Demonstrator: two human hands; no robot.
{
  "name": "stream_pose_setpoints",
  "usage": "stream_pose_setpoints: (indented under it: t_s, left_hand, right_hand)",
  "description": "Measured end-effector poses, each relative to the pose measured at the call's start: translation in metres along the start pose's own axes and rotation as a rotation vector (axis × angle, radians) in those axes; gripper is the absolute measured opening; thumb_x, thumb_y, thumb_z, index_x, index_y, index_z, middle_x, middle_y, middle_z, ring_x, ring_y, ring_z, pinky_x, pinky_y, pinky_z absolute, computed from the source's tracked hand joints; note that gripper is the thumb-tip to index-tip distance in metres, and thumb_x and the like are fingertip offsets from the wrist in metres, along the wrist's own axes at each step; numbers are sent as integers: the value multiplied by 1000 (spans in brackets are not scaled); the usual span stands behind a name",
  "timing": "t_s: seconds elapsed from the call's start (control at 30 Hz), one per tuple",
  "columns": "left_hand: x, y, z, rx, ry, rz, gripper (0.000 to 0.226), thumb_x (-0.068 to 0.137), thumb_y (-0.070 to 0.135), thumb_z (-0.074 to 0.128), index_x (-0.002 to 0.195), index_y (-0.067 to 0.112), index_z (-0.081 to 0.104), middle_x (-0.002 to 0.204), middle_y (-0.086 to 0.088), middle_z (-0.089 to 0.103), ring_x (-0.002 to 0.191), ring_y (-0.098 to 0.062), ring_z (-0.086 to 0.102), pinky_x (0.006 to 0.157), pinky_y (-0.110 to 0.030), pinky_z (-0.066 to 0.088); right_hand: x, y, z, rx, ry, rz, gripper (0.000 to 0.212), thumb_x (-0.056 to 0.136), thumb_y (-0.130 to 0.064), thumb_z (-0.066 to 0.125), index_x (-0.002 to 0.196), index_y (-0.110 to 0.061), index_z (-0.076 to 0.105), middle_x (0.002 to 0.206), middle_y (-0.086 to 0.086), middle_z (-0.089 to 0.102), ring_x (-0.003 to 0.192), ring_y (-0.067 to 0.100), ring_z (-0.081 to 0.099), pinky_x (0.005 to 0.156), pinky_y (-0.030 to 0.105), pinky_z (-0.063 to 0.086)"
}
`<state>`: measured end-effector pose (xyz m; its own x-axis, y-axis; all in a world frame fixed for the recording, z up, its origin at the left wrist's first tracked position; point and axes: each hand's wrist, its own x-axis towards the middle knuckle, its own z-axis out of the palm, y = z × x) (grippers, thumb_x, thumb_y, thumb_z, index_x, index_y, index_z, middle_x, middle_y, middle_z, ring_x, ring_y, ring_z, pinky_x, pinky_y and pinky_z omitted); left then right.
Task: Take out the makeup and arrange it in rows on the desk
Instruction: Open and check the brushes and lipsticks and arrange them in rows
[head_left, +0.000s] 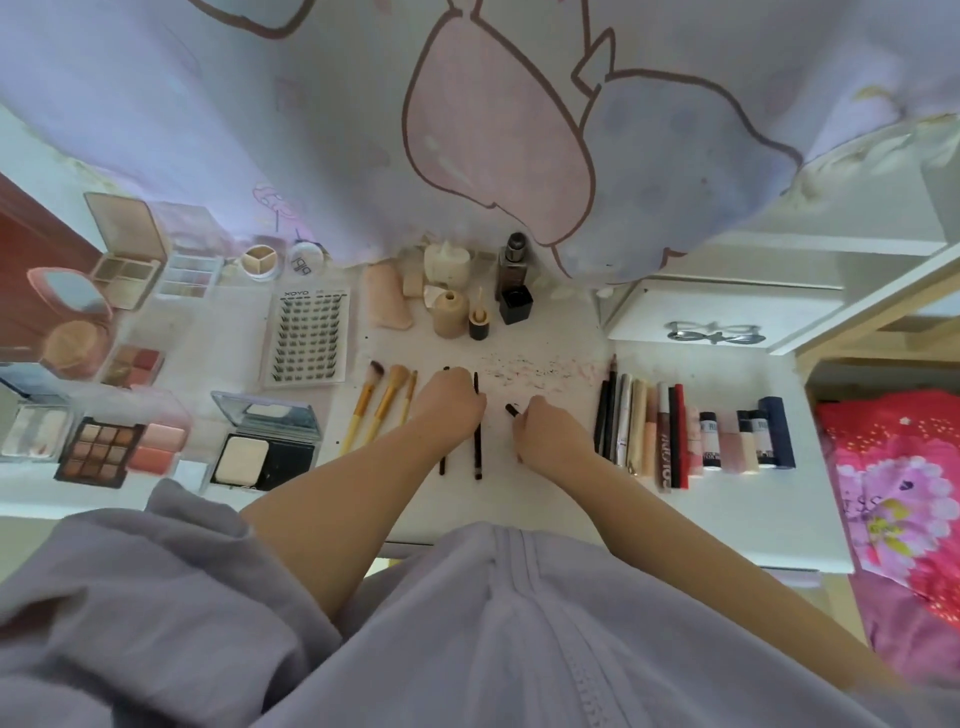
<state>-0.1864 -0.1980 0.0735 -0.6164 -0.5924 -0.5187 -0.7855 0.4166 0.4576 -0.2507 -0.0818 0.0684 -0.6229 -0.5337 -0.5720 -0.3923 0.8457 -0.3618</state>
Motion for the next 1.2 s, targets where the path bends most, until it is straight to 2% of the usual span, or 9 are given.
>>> stream_pose_setpoints:
  t_s: [0.1,0.27,0.33,0.47,0.63,0.8,1.0,1.1,1.2]
  left_hand:
    - [7,-11,-6,186,3,30,22,93,27,48,78,11,47,81,-8,59,73,-22,55,62,-29,42]
    - [8,-25,-18,480,41,173,27,98,35,41,91,11,53,90,-4,56,90,-23,52,80,-30,35]
    - [10,-30,-20,518,53,198,28,98,36,40,84,14,48,93,-5,58,97,-26,53,80,-33,34]
    - [12,-28,-21,416,103,170,30,98,37,37,78,16,44,91,-9,61,85,-27,53,69,-33,37]
    - [-5,28,5,334,100,380,24,99,35,34,89,16,46,87,-6,60,75,-25,55,62,-32,43]
    - [-16,76,65,331,-40,461,29,100,32,34,110,10,49,106,-9,58,97,-27,57,76,-35,43]
    - [-6,87,98,444,34,337,31,98,30,38,121,11,45,120,-7,52,110,-24,50,84,-33,39]
    - [-6,88,94,291,10,227,28,97,28,41,117,9,48,117,-8,53,106,-24,52,80,-32,40]
    - [-13,84,79,58,-18,214,21,96,23,44,106,5,49,102,-11,53,84,-21,51,70,-31,40]
  right_hand:
    - [4,-12,9,-138,13,-42,30,101,-26,30,110,-7,52,100,9,61,85,24,56,67,30,39]
    - [13,-39,25,-301,24,-112,34,101,-28,30,111,-9,56,107,9,63,94,27,61,65,30,39]
    - [14,-45,30,-321,38,-138,36,100,-31,30,108,-10,58,105,9,64,93,26,62,65,29,39]
    - [13,-37,17,-251,44,-135,43,101,-37,27,104,-8,58,101,9,63,92,27,60,67,29,39]
    - [18,18,-34,-159,182,-36,31,98,-31,33,93,-9,55,91,10,62,85,27,59,65,29,40]
    - [28,65,-71,-103,127,52,21,94,-21,36,93,-9,53,95,14,61,91,31,59,68,31,40]
    - [41,75,-76,-122,45,31,17,94,-23,39,89,-11,50,87,6,53,81,24,53,66,32,40]
    - [45,75,-75,-138,50,16,22,94,-25,41,85,-9,52,82,6,53,78,24,55,63,31,41]
    - [46,72,-79,-56,43,-3,38,96,-34,40,68,-10,49,66,2,51,62,18,50,53,28,35]
